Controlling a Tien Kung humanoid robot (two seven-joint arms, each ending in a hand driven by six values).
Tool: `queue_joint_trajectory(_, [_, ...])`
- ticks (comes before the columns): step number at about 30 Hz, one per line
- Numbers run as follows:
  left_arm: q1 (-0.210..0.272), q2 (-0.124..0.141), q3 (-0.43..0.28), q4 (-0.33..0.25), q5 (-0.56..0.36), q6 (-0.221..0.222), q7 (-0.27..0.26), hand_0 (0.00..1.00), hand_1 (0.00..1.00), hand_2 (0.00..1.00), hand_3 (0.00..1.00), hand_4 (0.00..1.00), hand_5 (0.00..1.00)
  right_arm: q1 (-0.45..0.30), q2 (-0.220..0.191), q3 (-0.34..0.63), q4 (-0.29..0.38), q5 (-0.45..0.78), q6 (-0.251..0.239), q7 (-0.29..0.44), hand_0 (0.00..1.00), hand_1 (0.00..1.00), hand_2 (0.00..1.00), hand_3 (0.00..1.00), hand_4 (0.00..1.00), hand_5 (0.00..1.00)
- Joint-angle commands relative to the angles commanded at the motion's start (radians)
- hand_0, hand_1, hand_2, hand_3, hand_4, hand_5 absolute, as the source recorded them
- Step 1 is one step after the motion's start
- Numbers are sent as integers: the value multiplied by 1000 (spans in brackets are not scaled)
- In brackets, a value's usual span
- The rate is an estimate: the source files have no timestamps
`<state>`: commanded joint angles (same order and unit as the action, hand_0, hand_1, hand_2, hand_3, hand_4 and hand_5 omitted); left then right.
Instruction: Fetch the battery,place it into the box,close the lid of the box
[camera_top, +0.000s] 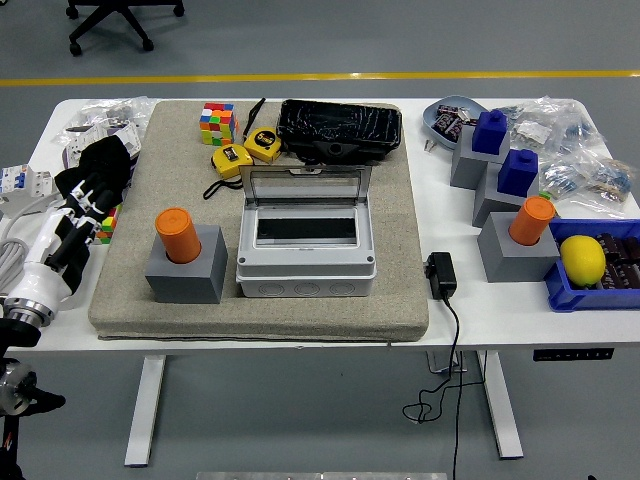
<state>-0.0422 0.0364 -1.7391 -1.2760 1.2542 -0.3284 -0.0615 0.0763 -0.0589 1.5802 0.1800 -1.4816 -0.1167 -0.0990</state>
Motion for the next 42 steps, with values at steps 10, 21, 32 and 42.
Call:
queue_joint_trajectory(10, [-40,8,35,11,-42,0,-13,893,945,885,888,998,411,4,-2,-7,0,-5,7,-3,860,816,783,783,998,998])
queue_joint_trajectory(21, [-59,-5,86,-11,-101,-10,-18,851,857,777,769,998,376,4,1,-12,0,-6,14,-4,857,814,783,782,998,998])
queue_joint_trajectory(32, [-54,21,180,-59,-22,100,-46,878,918,907,941,998,354,7,2,-8,0,-8,17,-4,855,813,779,780,998,998])
queue_joint_trajectory(42, [-58,22,198,-36,64,159,-67,873,909,888,907,998,270,6,1,-7,0,-10,23,-2,855,811,772,778,998,998])
